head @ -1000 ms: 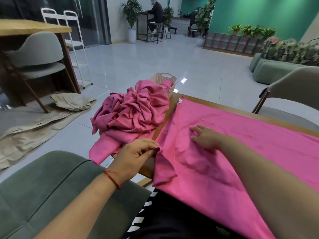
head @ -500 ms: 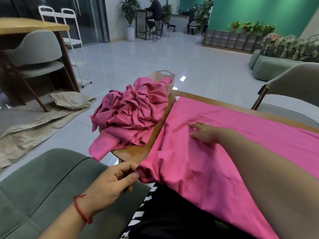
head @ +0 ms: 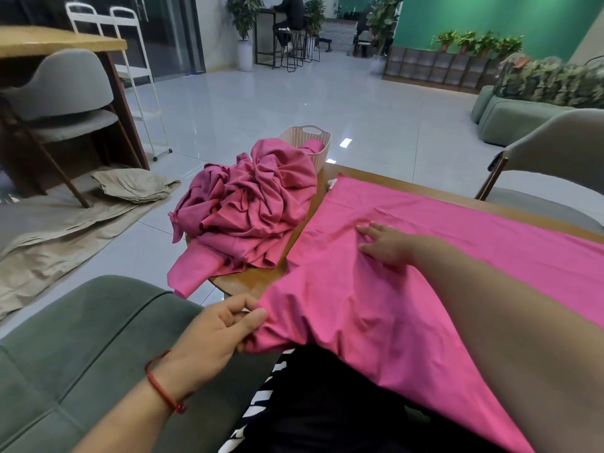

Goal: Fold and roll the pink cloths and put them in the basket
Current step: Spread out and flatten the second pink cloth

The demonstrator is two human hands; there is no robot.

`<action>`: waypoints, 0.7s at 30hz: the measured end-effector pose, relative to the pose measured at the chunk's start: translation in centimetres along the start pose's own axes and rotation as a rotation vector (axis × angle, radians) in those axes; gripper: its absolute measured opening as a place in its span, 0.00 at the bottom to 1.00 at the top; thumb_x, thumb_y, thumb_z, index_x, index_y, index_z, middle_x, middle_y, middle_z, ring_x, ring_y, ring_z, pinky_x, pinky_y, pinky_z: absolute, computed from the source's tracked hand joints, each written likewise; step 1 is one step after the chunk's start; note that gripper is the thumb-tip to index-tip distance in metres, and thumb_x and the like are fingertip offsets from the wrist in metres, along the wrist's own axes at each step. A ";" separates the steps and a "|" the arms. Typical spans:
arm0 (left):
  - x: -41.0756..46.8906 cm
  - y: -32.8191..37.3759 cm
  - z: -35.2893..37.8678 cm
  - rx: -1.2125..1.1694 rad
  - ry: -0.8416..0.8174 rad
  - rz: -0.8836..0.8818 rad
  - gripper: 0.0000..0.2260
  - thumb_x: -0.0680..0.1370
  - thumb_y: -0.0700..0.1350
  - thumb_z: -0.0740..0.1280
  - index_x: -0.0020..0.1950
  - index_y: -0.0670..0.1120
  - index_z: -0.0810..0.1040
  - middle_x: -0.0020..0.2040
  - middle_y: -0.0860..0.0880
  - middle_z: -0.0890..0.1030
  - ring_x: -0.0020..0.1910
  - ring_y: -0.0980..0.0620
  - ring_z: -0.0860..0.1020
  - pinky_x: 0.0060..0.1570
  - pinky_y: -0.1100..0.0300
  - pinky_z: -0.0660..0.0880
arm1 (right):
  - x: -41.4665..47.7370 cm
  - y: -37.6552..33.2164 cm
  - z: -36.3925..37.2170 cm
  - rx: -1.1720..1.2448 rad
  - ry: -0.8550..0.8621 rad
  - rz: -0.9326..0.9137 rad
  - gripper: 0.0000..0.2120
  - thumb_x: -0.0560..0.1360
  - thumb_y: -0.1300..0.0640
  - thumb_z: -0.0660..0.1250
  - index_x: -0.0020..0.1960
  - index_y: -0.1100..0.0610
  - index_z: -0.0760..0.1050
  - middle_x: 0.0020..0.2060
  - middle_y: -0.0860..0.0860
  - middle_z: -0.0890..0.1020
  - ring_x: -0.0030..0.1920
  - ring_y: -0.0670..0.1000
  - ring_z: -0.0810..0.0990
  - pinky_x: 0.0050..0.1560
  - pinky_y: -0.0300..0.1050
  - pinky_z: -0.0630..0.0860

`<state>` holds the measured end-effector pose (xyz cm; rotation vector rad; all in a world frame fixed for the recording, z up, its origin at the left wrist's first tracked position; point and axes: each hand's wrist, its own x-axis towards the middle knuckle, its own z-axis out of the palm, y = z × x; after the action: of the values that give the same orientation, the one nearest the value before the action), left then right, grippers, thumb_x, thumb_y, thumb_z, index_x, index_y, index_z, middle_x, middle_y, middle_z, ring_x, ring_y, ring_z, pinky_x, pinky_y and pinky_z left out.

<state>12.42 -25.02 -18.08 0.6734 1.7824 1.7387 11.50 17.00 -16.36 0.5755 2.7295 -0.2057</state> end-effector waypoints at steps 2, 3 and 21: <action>-0.5 0.9 -0.9 -0.033 0.010 0.062 0.10 0.80 0.51 0.73 0.47 0.45 0.84 0.34 0.49 0.77 0.30 0.57 0.68 0.30 0.69 0.65 | -0.2 -0.1 -0.1 -0.012 0.002 -0.008 0.33 0.86 0.38 0.53 0.87 0.43 0.45 0.87 0.52 0.46 0.86 0.59 0.47 0.84 0.56 0.45; -0.7 1.2 -1.5 -0.041 0.009 0.116 0.12 0.80 0.52 0.73 0.46 0.44 0.84 0.34 0.52 0.77 0.30 0.59 0.68 0.31 0.70 0.66 | -0.3 -0.2 -0.2 -0.014 -0.001 -0.008 0.33 0.86 0.38 0.53 0.87 0.43 0.45 0.87 0.52 0.46 0.86 0.58 0.46 0.84 0.56 0.45; -1.5 -0.4 -5.5 0.209 -0.055 -0.234 0.20 0.71 0.64 0.75 0.49 0.49 0.80 0.32 0.42 0.72 0.23 0.51 0.63 0.23 0.63 0.60 | -0.4 -0.2 0.1 -0.030 -0.009 -0.012 0.33 0.86 0.36 0.52 0.87 0.43 0.44 0.87 0.53 0.45 0.86 0.60 0.46 0.85 0.57 0.43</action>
<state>9.73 -30.09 -18.37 0.5645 1.9371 1.3816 11.77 16.65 -16.35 0.5490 2.7229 -0.1689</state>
